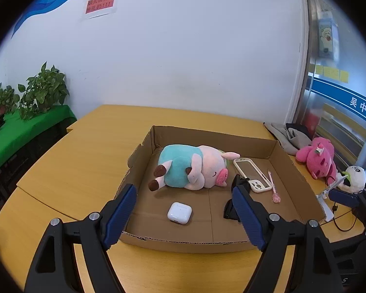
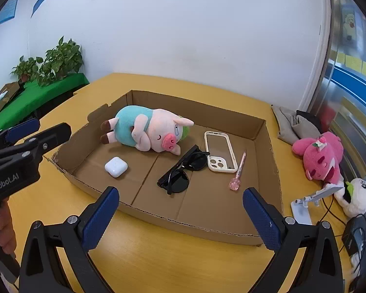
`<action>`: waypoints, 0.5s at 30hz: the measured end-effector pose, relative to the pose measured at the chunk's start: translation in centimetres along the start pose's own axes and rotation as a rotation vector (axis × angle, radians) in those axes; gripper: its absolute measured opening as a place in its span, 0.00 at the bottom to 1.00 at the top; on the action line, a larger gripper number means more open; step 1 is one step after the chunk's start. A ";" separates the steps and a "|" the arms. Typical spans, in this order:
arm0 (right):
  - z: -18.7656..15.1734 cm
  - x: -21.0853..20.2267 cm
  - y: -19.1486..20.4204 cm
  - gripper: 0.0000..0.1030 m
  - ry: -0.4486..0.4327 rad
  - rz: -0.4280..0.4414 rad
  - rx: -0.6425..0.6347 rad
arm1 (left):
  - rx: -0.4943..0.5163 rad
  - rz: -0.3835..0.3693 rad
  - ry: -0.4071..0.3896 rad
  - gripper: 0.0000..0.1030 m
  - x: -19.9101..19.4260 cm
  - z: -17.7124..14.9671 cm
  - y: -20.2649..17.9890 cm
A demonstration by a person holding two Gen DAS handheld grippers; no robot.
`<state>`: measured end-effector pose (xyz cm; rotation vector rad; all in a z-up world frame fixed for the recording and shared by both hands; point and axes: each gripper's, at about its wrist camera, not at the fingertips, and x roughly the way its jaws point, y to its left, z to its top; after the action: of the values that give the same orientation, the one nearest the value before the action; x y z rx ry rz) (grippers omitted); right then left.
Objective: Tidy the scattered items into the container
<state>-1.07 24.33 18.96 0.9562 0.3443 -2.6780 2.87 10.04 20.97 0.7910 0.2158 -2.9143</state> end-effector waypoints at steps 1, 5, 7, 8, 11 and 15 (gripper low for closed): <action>0.0 0.1 -0.2 1.00 0.000 0.000 0.004 | 0.002 0.004 0.003 0.78 0.0 -0.1 -0.1; 0.3 0.8 -0.9 1.00 0.003 0.013 0.048 | 0.016 0.014 0.021 0.78 0.2 -0.3 -0.1; 0.3 1.0 -1.0 1.00 0.003 0.016 0.060 | 0.021 0.017 0.022 0.78 0.2 -0.2 -0.1; 0.4 1.1 -1.0 1.00 0.006 0.018 0.065 | 0.023 0.016 0.020 0.78 0.3 -0.1 -0.1; 0.4 1.1 -0.9 1.00 0.006 0.018 0.056 | 0.021 0.013 0.006 0.78 0.1 0.1 -0.2; 0.3 1.4 -1.0 1.00 0.013 0.019 0.052 | 0.017 0.013 0.016 0.78 0.3 -0.1 -0.2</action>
<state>-2.59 24.92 18.39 0.9877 0.2688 -2.6766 2.69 10.22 20.76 0.8161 0.1862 -2.9020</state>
